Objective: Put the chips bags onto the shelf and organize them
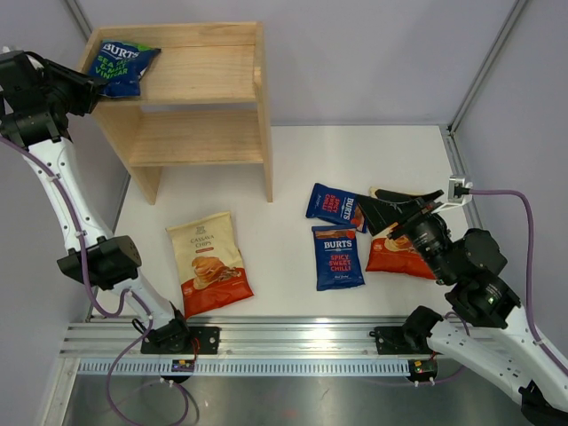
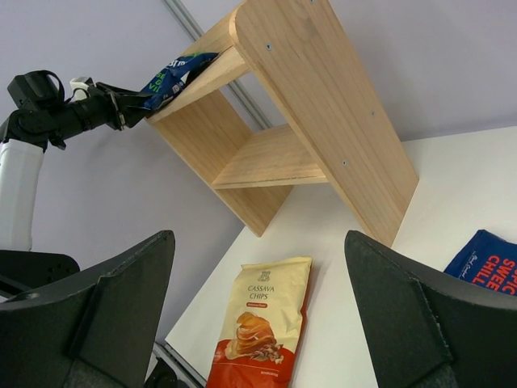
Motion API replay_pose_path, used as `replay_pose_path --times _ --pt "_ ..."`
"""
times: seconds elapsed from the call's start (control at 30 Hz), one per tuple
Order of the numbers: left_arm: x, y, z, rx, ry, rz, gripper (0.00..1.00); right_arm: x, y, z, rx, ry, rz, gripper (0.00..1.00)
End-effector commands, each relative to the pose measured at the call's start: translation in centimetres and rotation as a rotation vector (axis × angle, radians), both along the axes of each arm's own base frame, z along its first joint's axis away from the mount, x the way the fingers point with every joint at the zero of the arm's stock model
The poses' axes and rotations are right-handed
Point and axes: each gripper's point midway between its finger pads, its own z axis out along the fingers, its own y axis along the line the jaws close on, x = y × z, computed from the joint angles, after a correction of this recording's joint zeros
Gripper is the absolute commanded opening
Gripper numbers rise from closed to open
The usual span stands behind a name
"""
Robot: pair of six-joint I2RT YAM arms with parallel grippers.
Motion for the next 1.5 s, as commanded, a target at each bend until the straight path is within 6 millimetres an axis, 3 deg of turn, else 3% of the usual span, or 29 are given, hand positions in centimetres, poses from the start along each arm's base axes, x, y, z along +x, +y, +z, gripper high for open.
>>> replay_pose_path --times 0.0,0.07,0.2,0.3,0.33,0.37,0.43,0.47,0.5,0.6,0.67,0.73,0.77,0.83,0.87,1.0,1.07,1.1,1.13,1.17,1.2,1.3,1.33,1.4,1.47 --pt "-0.4 2.3 0.9 0.066 -0.017 0.079 0.27 0.6 0.0 0.1 0.012 -0.001 -0.029 0.93" --pt "-0.7 2.4 1.0 0.077 -0.018 0.088 0.3 0.7 0.1 0.1 0.009 0.001 -0.027 0.93" --pt "-1.4 1.9 1.8 0.103 -0.039 0.08 0.49 1.5 0.7 -0.3 -0.034 0.03 -0.031 0.93" --pt "-1.9 2.1 1.4 0.122 -0.026 0.09 0.65 2.4 1.7 -2.0 -0.121 0.092 -0.029 0.94" --pt "-2.5 1.8 1.9 0.134 -0.035 0.094 0.68 2.3 1.9 -1.5 -0.141 0.086 -0.017 0.94" --pt "-2.6 1.9 1.8 0.141 -0.034 0.095 0.72 2.9 2.6 -2.9 -0.198 0.127 -0.009 0.94" --pt "-3.2 1.9 1.7 0.157 -0.026 0.111 0.76 3.1 3.4 -2.8 -0.254 0.135 0.02 0.95" --pt "-3.4 1.9 1.7 0.166 -0.022 0.112 0.77 3.5 4.1 -4.5 -0.315 0.185 0.033 0.95" --pt "-3.6 2.1 1.5 0.171 -0.01 0.124 0.79 3.7 4.2 -4.1 -0.337 0.184 0.034 0.95" --pt "-4.5 2.0 1.6 0.191 -0.007 0.133 0.84 4.4 5.0 -6.0 -0.423 0.242 0.047 0.96" --pt "-5.4 1.8 1.8 0.207 -0.007 0.14 0.98 4.9 5.0 -7.0 -0.464 0.269 0.043 0.97" --pt "-6.1 1.6 2.2 0.223 -0.014 0.148 0.99 6.0 5.3 -8.7 -0.512 0.32 0.056 0.97" --pt "-7.1 1.3 2.9 0.243 -0.028 0.155 0.99 7.7 4.2 -10.2 -0.524 0.375 0.029 0.97" --pt "-8.1 0.8 3.7 0.265 -0.047 0.158 0.99 8.2 4.3 -12.7 -0.501 0.456 0.117 0.97" --pt "-8.8 0.5 4.0 0.284 -0.051 0.154 0.99 10.3 2.4 -14.2 -0.481 0.512 0.063 0.97" --pt "-13.8 -1.5 6.0 0.38 -0.112 0.176 0.99 12.7 -1.0 -20.3 -0.467 0.677 -0.032 0.97" --pt "-15.2 -2.3 5.8 0.415 -0.129 0.163 0.99 14.0 -1.8 -22.8 -0.438 0.734 -0.049 0.97" --pt "-15.4 -2.6 4.1 0.406 -0.101 0.149 0.99 14.2 -2.7 -24.4 -0.409 0.781 -0.05 0.95" --pt "-17.2 -3.9 4.7 0.427 -0.146 0.136 0.99 14.9 -3.0 -24.8 -0.389 0.775 -0.054 0.94" --pt "-17.8 -5.3 5.0 0.45 -0.187 0.082 0.99 15.0 -3.4 -26.8 -0.385 0.823 -0.056 0.92" --pt "-17.7 -5.7 2.9 0.431 -0.158 0.046 0.99 15.2 -3.7 -27.4 -0.369 0.841 -0.05 0.91" --pt "-19.3 -9.3 1.8 0.446 -0.221 -0.098 0.99 15.6 -3.1 -29.3 -0.339 0.885 -0.02 0.86" --pt "-19.0 -10.2 -0.3 0.421 -0.192 -0.151 0.99 15.9 -3.0 -29.6 -0.328 0.885 -0.021 0.84" --pt "-19.4 -11.3 -1.7 0.452 -0.18 -0.198 0.99 15.8 -3.4 -31.5 -0.312 0.934 -0.057 0.8" --pt "-19.1 -12.9 -4.6 0.468 -0.125 -0.269 0.99 15.7 -3.9 -33.1 -0.316 0.972 -0.092 0.75"
